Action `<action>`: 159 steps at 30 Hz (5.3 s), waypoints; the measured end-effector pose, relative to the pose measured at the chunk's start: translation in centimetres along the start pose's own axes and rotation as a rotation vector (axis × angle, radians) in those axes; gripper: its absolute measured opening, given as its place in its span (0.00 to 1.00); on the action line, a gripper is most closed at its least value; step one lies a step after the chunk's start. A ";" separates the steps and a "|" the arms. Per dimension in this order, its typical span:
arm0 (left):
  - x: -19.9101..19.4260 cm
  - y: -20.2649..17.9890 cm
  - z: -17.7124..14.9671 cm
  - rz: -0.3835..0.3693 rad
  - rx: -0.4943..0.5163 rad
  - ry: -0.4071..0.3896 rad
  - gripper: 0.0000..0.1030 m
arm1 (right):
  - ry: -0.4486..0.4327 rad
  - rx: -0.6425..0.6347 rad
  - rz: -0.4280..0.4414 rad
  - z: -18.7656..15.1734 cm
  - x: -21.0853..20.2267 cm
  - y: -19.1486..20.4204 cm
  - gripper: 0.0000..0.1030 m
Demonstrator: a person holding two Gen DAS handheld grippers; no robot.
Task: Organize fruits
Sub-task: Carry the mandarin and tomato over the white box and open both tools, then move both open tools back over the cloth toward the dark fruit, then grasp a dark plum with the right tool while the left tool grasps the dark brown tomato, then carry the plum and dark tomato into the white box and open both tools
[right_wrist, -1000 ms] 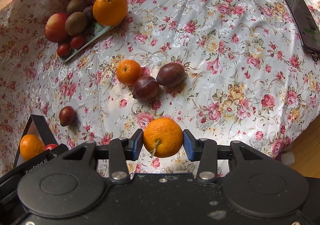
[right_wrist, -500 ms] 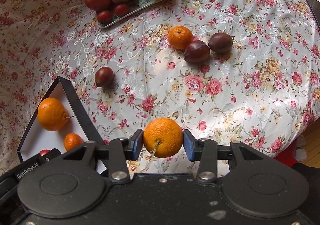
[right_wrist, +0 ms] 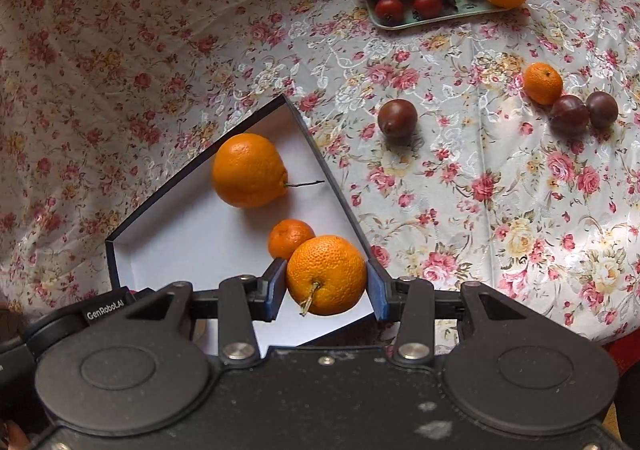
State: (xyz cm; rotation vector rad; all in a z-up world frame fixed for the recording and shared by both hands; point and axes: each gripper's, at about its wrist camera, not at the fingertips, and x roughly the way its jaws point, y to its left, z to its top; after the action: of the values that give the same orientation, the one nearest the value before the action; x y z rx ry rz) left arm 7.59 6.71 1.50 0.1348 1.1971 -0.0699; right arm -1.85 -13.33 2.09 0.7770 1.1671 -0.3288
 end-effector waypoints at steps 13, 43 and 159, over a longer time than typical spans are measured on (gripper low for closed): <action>1.1 4.8 -0.1 0.028 -0.067 0.020 0.42 | 0.026 -0.192 0.045 -2.4 2.3 6.0 0.45; 0.5 0.7 -0.1 -0.011 0.013 0.045 0.45 | 0.047 -0.159 -0.059 -1.5 1.4 2.5 0.45; 8.4 -27.2 3.0 -0.134 0.310 0.210 0.45 | -0.070 0.388 -0.315 13.9 -0.2 -23.3 0.39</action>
State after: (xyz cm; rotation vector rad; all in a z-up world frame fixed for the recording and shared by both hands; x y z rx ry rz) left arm 10.02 -20.53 -7.07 0.3399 1.3992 -0.3668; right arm -6.34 -39.36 -4.03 0.9075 1.1747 -0.8570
